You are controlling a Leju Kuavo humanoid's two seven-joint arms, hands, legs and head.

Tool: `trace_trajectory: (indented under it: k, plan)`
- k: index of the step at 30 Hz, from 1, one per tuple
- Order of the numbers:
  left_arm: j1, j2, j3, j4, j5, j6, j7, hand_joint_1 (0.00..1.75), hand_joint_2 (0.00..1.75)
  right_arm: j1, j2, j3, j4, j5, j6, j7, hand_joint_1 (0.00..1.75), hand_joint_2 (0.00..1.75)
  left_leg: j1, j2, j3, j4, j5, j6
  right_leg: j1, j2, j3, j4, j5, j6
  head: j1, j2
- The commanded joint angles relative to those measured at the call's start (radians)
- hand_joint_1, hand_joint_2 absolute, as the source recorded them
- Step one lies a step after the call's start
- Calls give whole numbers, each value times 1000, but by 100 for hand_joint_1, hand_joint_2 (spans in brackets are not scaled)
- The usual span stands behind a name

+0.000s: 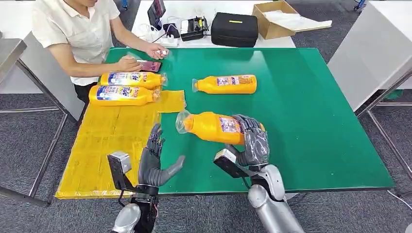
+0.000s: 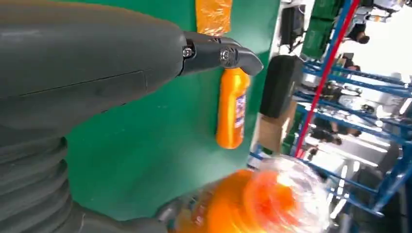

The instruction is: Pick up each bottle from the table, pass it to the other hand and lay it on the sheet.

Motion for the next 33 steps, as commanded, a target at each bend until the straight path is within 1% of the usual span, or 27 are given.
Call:
trace_trajectory:
  k: [1, 3, 4, 6, 9, 10, 11, 16, 19, 20, 21, 23, 24, 30, 33]
  plan:
    - [-67, -12, -73, 114, -5, 10, -12, 0, 175, -60, 38, 85, 101, -75, 42, -29, 175, 175, 1, 2, 4, 0, -1, 0, 2, 0, 4, 0, -1, -5, 0, 0]
    - [-75, -1, -92, 101, -11, 3, -33, 0, 175, -84, 38, 133, 159, -96, 97, -27, 175, 175, 1, 1, 2, 0, -1, 0, 2, 0, 2, -1, 0, -3, 0, 0]
    - [-77, 2, -97, 95, -16, 0, -40, 0, 175, -91, 40, 145, 179, -96, 103, -27, 175, 175, 1, 2, 4, 0, -1, 0, 2, 0, 4, -1, -1, -4, 0, 0]
    - [-81, 9, -105, 84, -21, -12, -54, 0, 175, -101, 40, 166, 205, -109, 133, -30, 175, 175, 1, 1, 2, 0, -1, 0, 2, 0, 2, -1, 0, -3, 0, 0]
    - [-74, 14, -87, 57, 27, -59, -62, 0, 175, -107, 30, 211, 222, -110, 166, -39, 175, 175, 1, 2, 2, 0, -1, 0, 2, 0, 3, -1, 0, -3, 0, 0]
    - [-74, 15, -86, 55, 27, -60, -62, 0, 175, -105, 31, 215, 222, -109, 166, -38, 175, 175, 1, 2, 2, 0, -1, 0, 1, 1, 2, -1, 0, -2, 0, 0]
    - [-69, 12, -77, 45, 74, -100, -44, 0, 175, -101, 27, 230, 216, -110, 172, -37, 175, 175, 1, 2, 3, 0, -1, 0, 2, 0, 3, 0, -1, -3, 0, 0]
    - [-75, 7, -59, 36, 115, -118, -51, 0, 175, -107, 33, 264, 212, -111, 185, -33, 175, 175, 1, 1, 0, 0, 0, 0, 1, 0, 0, 0, 0, -2, 0, 0]
    - [-94, 3, -61, 49, 116, -106, -55, 0, 175, -118, 37, 290, 210, -116, 181, -40, 175, 175, 1, 1, 2, 0, -1, 0, 2, 0, 3, 0, -1, -4, 0, 0]
    - [-96, -3, -54, 55, 127, -99, -57, 0, 175, -117, 39, 295, 206, -116, 176, -39, 175, 175, 1, 0, 0, 0, 0, 0, 1, 0, 0, 0, 0, -3, 0, 0]
    - [-100, -3, -53, 59, 138, -98, -54, 0, 175, -114, 40, 300, 198, -123, 175, -41, 175, 175, 1, 0, 2, 1, -1, 0, 2, -1, 3, 0, -1, -4, 0, 0]
    - [-100, -6, -44, 66, 161, -99, -44, 0, 175, -107, 42, 307, 184, -124, 168, -43, 175, 175, 1, 0, 0, 0, -1, 0, 1, 0, 1, 0, -1, -3, 0, 0]
    - [-103, -9, -37, 79, 184, -98, -29, 0, 175, -98, 44, 310, 167, -141, 166, -52, 175, 175, 1, 1, 2, 1, -1, 0, 2, 0, 3, 0, -1, -4, 0, 0]
    - [-110, -9, -39, 98, 190, -93, -28, 0, 175, -92, 43, 311, 148, -153, 160, -55, 175, 175, 1, -1, 1, 0, -1, 0, 1, -1, 2, 0, -1, -3, 0, 0]
    - [-120, -12, -52, 121, 143, -29, -70, 0, 175, -85, 37, 313, 112, -181, 156, -46, 175, 175, 1, -1, 0, 0, 0, 0, 1, -2, 1, 0, -1, -3, 0, 0]
